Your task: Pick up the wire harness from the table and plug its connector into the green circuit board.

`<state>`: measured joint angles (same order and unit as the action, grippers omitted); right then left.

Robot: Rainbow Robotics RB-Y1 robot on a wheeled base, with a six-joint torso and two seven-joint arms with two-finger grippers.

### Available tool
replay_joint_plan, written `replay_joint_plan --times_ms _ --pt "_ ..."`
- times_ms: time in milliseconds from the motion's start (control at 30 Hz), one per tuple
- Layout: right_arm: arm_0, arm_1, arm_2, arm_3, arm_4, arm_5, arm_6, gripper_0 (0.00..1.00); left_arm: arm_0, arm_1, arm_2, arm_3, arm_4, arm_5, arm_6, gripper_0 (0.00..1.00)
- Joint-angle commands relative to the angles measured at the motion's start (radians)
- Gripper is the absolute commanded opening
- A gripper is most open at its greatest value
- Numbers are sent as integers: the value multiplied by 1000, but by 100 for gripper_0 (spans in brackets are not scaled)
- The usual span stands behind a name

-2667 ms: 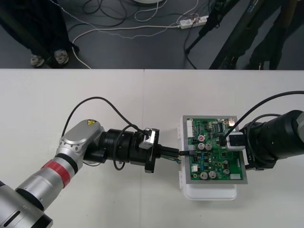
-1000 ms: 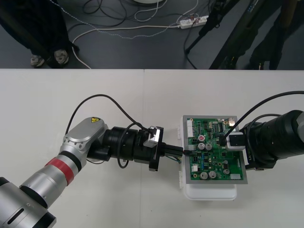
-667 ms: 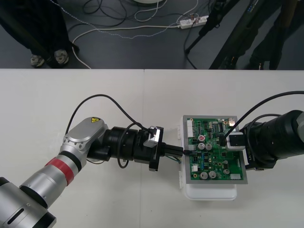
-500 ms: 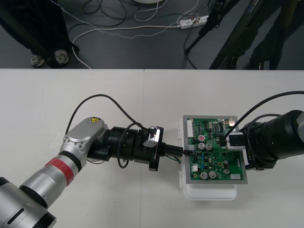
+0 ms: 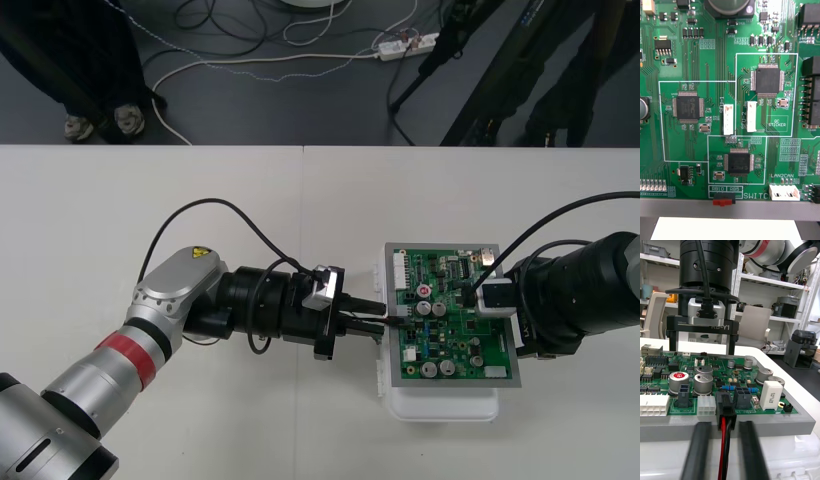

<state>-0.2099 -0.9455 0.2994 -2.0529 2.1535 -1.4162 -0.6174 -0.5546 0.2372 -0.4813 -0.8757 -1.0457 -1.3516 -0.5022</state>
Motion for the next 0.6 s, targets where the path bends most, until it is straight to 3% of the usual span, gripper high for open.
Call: replay_joint_plan --times_ms 33,600 --pt "-22 14 10 -7 0 2 -18 100 -50 -9 -14 -26 7 34 -45 100" --pt "-22 -9 -29 51 3 -6 4 100 -50 13 -14 -26 35 34 -53 100"
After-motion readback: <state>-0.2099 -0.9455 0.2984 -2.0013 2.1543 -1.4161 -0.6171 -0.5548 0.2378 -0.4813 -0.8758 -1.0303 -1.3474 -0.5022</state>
